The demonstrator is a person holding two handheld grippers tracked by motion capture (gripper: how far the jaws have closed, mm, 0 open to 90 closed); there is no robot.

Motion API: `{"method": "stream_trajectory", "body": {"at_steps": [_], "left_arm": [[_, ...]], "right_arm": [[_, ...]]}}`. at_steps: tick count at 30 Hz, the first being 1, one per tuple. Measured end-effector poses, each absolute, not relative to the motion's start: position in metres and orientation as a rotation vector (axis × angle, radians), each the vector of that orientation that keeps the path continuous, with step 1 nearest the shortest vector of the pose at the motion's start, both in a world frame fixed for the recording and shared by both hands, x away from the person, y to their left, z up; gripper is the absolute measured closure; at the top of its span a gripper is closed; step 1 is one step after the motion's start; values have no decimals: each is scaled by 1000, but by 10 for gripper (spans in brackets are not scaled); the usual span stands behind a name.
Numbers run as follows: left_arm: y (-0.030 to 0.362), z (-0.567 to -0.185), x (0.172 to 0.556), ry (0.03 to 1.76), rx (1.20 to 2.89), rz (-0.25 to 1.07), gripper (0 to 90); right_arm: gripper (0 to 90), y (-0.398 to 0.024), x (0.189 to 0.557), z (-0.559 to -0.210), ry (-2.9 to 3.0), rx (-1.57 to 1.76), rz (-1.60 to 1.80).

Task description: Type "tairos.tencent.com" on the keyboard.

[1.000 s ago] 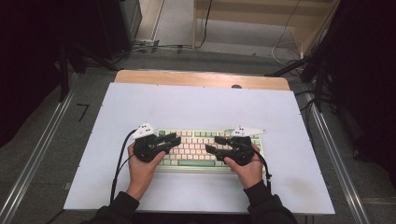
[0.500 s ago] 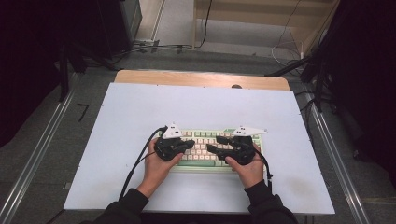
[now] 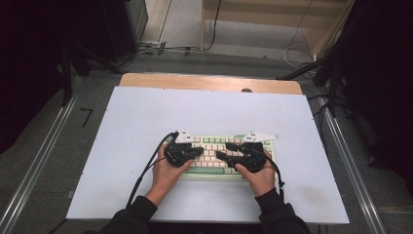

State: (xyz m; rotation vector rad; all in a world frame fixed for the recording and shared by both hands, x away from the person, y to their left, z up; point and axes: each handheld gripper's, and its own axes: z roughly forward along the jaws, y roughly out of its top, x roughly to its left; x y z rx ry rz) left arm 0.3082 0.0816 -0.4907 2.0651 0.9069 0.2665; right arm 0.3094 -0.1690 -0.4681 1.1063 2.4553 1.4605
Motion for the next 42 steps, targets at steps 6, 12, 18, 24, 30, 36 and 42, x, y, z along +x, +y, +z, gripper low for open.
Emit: {"method": "stream_trajectory", "body": {"at_steps": [6,12,18,24,30,36,42], "left_arm": [[91,-479,304,901,1958,227,900],[105,-474,302,907,1835,171,666],[121,-470,299,936,1715,160,453],[132,-467,293,952,1675,200,386],[144,-467,286,973,1642,215,386],[158,-468,278,991,1627,223,387],[171,-471,272,1018,1616,233,387]], "right_arm": [[400,-171,309,-467,2449,1110,1467],[400,-173,309,-466,2444,1110,1470],[400,-174,309,-466,2442,1112,1470],[400,-175,309,-466,2441,1109,1474],[400,-176,309,-465,2435,1114,1477],[422,-178,308,-465,2439,1111,1466],[614,-176,305,-465,2454,1079,1447]]}}
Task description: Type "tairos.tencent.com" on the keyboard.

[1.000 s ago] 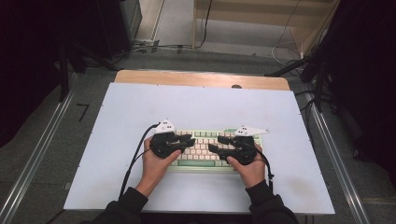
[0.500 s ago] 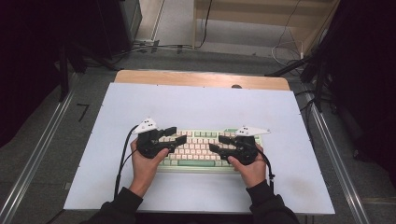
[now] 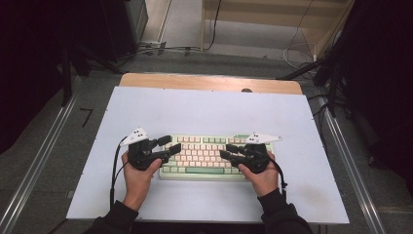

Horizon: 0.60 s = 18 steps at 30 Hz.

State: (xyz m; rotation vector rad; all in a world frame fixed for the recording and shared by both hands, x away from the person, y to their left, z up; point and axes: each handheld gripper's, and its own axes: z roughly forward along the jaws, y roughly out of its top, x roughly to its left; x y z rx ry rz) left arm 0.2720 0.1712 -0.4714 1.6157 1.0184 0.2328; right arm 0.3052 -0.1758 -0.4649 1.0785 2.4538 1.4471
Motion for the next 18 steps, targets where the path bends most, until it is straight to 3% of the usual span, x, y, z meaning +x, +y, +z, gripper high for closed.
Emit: {"method": "stream_trajectory", "body": {"at_steps": [5,18], "left_arm": [[175,-476,269,1035,1614,228,390],[173,-479,267,1040,1629,228,392]], "right_arm": [[858,-177,302,-463,2467,1049,1423],[875,-182,296,-473,2536,1027,1243]]}}
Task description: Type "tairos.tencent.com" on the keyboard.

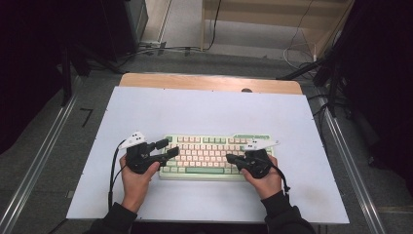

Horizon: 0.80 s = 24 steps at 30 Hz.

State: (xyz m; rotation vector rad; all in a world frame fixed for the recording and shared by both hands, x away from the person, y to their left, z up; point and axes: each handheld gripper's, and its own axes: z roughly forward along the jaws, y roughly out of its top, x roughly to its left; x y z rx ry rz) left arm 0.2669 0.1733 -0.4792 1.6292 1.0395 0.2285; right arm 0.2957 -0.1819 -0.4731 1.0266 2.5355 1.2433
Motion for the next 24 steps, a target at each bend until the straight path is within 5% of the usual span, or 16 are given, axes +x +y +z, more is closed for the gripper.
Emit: {"method": "stream_trajectory", "body": {"at_steps": [19,24], "left_arm": [[171,-481,267,1035,1641,223,395],[170,-481,267,1033,1650,223,396]], "right_arm": [[874,-181,297,-477,2556,1040,1197],[619,-194,298,-467,2406,1087,1417]]}}
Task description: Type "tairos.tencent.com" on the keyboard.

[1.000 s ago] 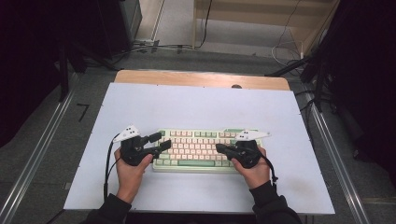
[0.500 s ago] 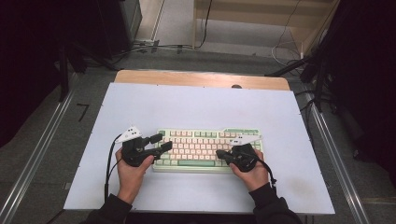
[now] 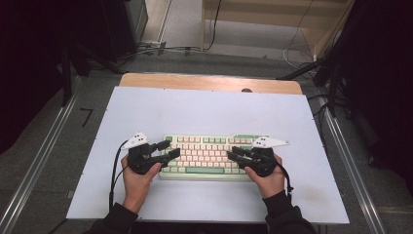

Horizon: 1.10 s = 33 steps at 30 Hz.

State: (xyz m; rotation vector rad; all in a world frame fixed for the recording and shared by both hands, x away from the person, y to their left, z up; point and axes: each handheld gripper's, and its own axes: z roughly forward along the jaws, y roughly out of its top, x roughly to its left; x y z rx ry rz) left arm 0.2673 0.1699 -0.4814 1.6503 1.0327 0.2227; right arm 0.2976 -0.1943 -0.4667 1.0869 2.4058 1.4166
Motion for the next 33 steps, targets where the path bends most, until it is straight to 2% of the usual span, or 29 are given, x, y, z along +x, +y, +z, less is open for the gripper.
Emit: {"method": "stream_trajectory", "body": {"at_steps": [3,5,16,21,23,24,28,33], "left_arm": [[169,-482,267,1034,1651,221,396],[168,-482,267,1034,1653,219,395],[163,-484,267,1017,1679,203,401],[159,-485,267,1009,1701,196,440],[156,-487,268,1000,1722,187,491],[154,-487,268,991,1734,179,545],[142,-487,269,924,1783,169,884],[127,-489,271,875,1853,163,900]], "right_arm": [[442,-201,300,-466,2344,1127,1483],[379,-204,303,-466,2326,1167,1490],[355,-205,306,-469,2326,1199,1460],[355,-205,307,-470,2333,1197,1453],[355,-204,307,-471,2342,1200,1447],[355,-204,307,-471,2345,1199,1445],[355,-203,308,-472,2348,1198,1442],[357,-202,308,-472,2355,1195,1444]]}}
